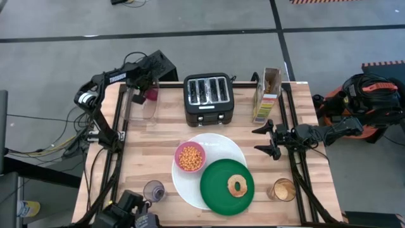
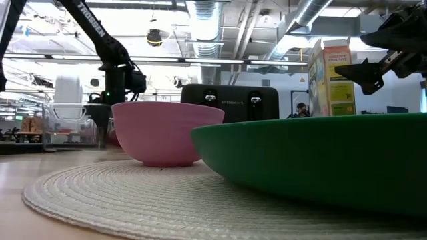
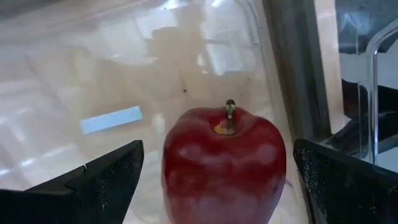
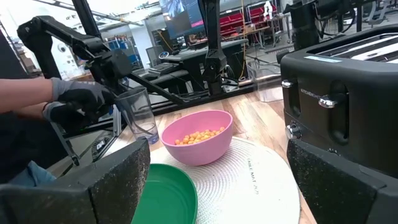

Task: Arrange a breakfast setting
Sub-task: Put the red apple on the green plate

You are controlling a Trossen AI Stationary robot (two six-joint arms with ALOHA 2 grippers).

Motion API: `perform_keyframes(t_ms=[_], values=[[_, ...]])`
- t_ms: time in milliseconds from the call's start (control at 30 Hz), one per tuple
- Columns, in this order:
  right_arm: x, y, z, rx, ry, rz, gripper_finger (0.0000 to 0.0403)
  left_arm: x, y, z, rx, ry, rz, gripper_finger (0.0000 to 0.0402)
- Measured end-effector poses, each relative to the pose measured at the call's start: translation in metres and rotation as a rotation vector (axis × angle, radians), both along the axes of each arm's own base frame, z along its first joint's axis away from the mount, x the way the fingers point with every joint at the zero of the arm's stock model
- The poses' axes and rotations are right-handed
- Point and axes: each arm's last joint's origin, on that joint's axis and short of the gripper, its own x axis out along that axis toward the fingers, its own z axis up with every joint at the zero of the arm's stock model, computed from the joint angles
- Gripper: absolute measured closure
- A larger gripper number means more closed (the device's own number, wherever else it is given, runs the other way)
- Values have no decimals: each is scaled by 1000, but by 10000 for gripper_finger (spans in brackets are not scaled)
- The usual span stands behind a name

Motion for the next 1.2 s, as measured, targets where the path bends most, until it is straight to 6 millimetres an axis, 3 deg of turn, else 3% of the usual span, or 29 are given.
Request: perform_keyframes(t_ms=[433, 833, 1200], values=[[0, 0, 0, 0, 0, 0, 5, 5, -1, -1, -19, -44, -94, 9], [0, 0, 0, 0, 1, 0, 5, 2, -7, -5, -90, -20, -118, 128], [0, 0, 0, 0, 0, 0, 5, 4, -4, 7, -89, -22, -117, 121]])
